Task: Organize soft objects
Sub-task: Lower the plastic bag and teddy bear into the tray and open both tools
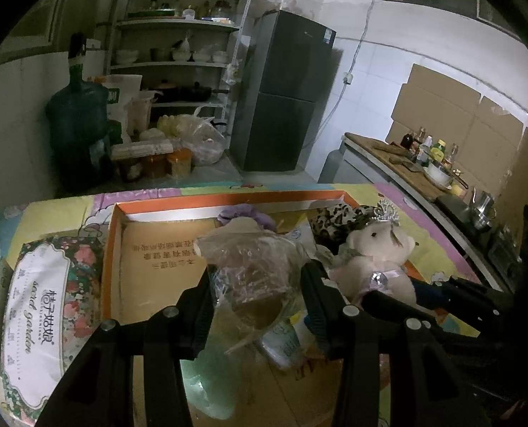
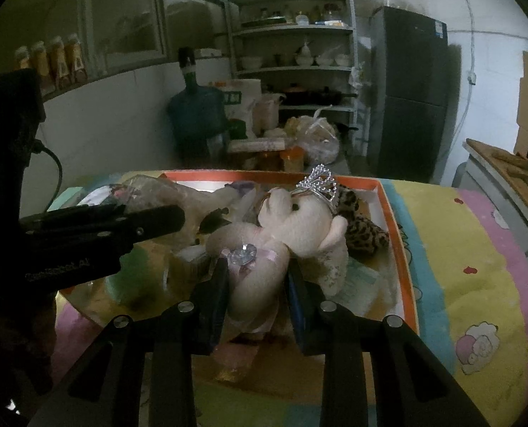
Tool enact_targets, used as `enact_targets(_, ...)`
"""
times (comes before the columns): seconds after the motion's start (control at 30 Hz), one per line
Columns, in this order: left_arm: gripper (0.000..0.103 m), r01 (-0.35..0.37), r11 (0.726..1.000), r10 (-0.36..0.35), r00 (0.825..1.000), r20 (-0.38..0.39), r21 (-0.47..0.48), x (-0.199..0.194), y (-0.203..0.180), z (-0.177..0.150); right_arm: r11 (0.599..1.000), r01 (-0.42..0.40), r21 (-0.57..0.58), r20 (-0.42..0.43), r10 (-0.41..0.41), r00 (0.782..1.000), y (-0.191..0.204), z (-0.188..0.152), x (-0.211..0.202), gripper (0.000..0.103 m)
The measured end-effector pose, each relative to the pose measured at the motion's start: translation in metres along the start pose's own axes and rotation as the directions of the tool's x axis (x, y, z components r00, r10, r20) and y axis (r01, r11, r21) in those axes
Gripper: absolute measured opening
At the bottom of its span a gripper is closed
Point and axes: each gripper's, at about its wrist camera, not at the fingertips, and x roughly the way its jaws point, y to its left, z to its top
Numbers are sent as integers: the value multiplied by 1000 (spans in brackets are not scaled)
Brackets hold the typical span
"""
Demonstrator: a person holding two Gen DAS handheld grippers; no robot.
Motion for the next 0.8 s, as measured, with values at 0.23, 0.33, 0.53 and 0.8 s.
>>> enact_targets(0.23,51,3,1000,-3,1000,12,-2,3,2,-1,1000,-8,5,4,8,1000,0,-2,1,47)
enact_targets(0.33,59,-16,1000,16,1000,3,5,5,1,-2,1000,-8,14,17,7,1000,-2,-2,0,59)
enact_targets(0.53,67,-33,999,33,999,3,23,5,-3,-2,1000,-2,20,37,1,999,0,-2,-5,67)
enact_targets(0.8,70,-50,998,48,998,50,23,-12,-4,1,1000,16,23,58,-17,998,2,-3,-14,68)
